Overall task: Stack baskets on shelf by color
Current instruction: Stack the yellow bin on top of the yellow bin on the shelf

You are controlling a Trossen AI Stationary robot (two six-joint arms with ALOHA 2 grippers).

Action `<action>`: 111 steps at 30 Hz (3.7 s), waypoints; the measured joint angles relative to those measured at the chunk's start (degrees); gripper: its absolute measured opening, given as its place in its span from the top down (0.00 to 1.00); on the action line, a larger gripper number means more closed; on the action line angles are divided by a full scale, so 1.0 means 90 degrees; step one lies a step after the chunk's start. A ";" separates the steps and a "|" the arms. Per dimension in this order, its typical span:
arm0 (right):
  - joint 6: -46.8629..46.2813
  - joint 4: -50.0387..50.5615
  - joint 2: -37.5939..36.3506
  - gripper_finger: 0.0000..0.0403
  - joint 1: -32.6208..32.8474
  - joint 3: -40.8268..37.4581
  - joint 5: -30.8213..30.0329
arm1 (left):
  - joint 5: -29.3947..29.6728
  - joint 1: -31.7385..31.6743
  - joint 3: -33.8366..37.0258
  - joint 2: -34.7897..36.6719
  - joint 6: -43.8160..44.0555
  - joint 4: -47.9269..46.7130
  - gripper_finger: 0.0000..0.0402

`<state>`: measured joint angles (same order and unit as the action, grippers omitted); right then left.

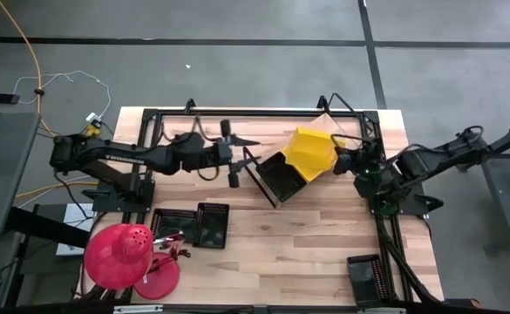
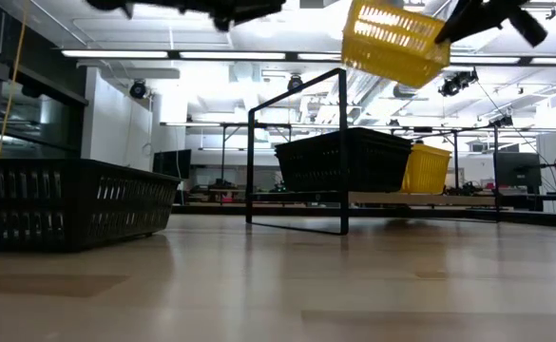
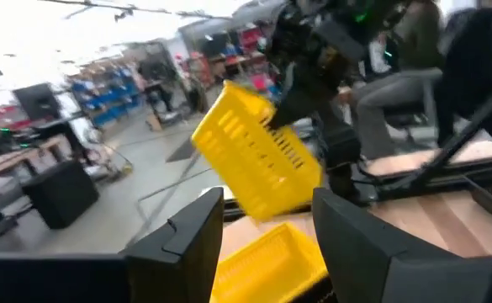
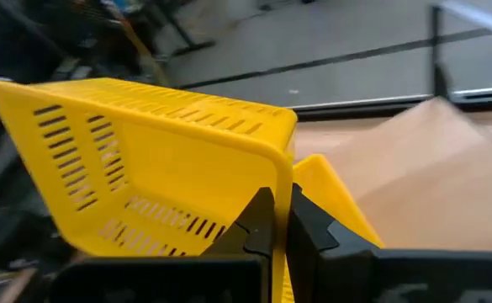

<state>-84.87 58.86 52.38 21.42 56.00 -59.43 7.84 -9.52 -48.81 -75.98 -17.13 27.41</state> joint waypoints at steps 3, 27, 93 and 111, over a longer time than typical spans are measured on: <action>-0.0742 0.1381 0.0758 1.00 -0.0223 0.0804 0.0340 | 0.0012 0.0057 0.0582 0.0198 -0.0004 0.0654 0.58; -0.3351 0.3351 0.3072 1.00 -0.0886 0.1054 0.0835 | 0.0064 0.0117 0.1049 0.0223 0.0295 0.0243 0.58; 0.1331 0.3281 0.3340 0.56 -0.0519 0.1678 0.1275 | 0.0389 0.0102 0.1049 0.0218 0.0555 0.0132 0.58; 0.4913 -0.0398 -0.0405 0.56 -0.0524 -0.0944 0.1302 | 0.0389 0.0105 0.1049 0.0216 0.1031 0.0170 0.58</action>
<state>-40.65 55.28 48.74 16.71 47.51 -47.71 11.34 -8.58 -39.38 -74.04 -7.86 28.94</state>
